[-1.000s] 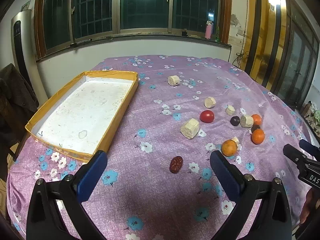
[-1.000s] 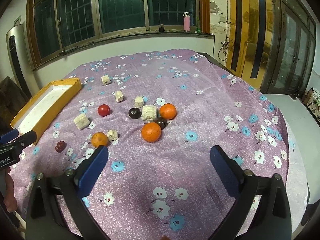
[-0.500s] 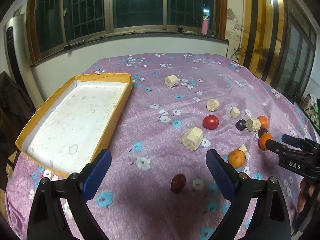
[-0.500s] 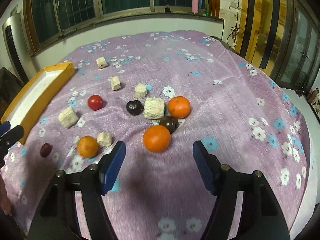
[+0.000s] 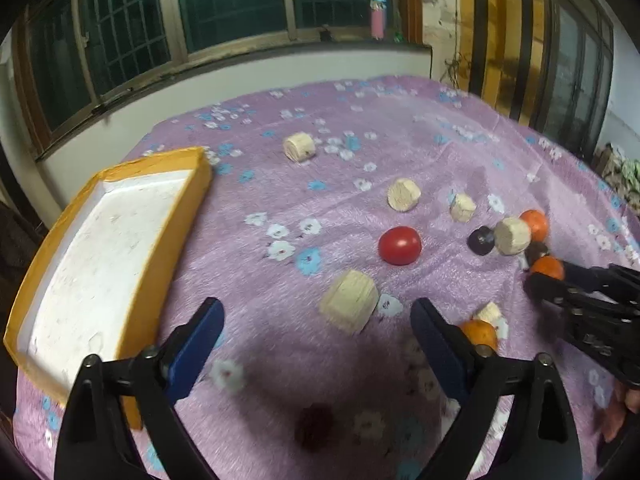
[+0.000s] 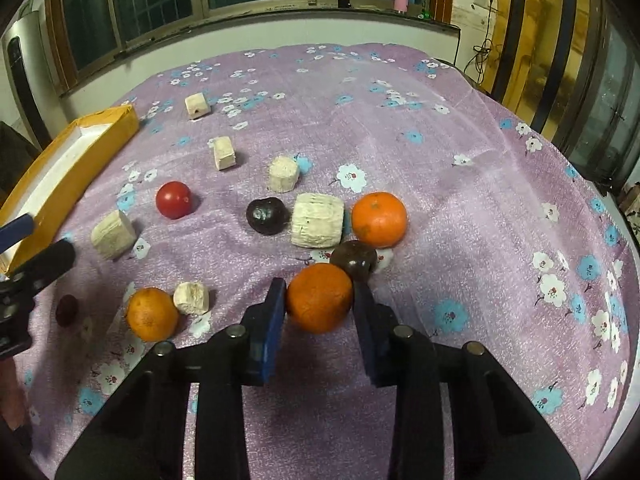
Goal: Organize fruits
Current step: 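Grasp the cream cylinder with the left gripper while the right gripper grasps an orange, then carry both items into the white tray and open both grippers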
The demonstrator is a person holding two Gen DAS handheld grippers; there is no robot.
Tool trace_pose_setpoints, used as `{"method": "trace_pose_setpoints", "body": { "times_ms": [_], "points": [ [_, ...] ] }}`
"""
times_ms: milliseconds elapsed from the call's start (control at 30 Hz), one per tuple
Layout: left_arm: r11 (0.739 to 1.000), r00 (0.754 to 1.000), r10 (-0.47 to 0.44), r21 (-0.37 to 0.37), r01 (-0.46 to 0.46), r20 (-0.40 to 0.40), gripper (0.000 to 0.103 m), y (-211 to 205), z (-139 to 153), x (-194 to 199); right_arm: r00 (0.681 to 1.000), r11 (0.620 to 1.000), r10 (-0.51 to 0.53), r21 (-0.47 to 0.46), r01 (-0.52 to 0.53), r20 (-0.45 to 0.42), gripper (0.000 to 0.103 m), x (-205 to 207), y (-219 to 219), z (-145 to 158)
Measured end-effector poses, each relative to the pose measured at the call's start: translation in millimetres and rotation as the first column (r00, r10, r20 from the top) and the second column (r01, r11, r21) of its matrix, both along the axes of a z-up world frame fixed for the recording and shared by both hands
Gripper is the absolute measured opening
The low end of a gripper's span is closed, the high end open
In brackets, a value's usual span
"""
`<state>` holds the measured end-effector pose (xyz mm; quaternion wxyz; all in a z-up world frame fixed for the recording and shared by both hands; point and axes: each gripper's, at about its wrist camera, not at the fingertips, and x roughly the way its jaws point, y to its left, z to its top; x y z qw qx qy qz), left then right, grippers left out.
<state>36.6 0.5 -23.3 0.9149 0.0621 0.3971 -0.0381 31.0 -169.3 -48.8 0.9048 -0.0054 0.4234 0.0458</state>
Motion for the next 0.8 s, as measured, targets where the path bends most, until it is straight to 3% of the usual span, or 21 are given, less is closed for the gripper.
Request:
{"method": "trace_pose_setpoints", "body": {
  "times_ms": [100,200,267,300,367,467,667,800],
  "points": [
    [1.0,0.997,-0.004,0.009,0.004,-0.071,0.069,-0.5,-15.3,15.2,1.0,0.999,0.002,0.041,-0.002,0.001,0.035,-2.2,-7.8,0.7],
    [1.0,0.995,-0.016,-0.025,0.014,-0.093,0.065,1.8,-22.4,20.9,1.0,0.998,0.01,0.055,-0.011,0.01,0.035,-5.5,-11.5,2.4],
    [0.999,0.995,-0.043,-0.029,0.04,-0.094,0.047,-1.9,-22.1,19.4,1.0,0.998,0.016,0.063,-0.017,0.016,0.035,-7.1,-12.7,3.5],
    [0.997,0.993,-0.067,-0.044,0.063,-0.098,0.031,-4.3,-20.6,17.5,1.0,0.997,0.018,0.068,-0.019,0.018,0.035,-7.8,-12.9,3.8],
    [0.999,0.994,-0.048,-0.02,0.046,-0.096,0.031,-5.9,-20.1,16.6,0.999,0.997,0.027,0.07,-0.028,0.022,0.035,-8.7,-11.5,4.2],
    [0.999,0.995,-0.034,-0.039,0.03,-0.093,0.031,3.1,-18.5,14.4,0.999,0.997,0.027,0.07,-0.029,0.029,0.035,-11.3,-10.3,5.8],
    [0.996,0.999,0.024,-0.086,-0.022,0.022,0.031,38.7,21.2,-14.6,0.998,0.997,0.034,0.063,-0.037,0.057,0.035,-24.5,-3.6,19.1],
    [0.988,0.989,0.122,-0.102,-0.114,0.078,0.031,82.5,43.3,-37.5,0.993,0.993,0.081,0.076,-0.088,0.085,0.035,-32.1,21.1,33.6]
  ]
}}
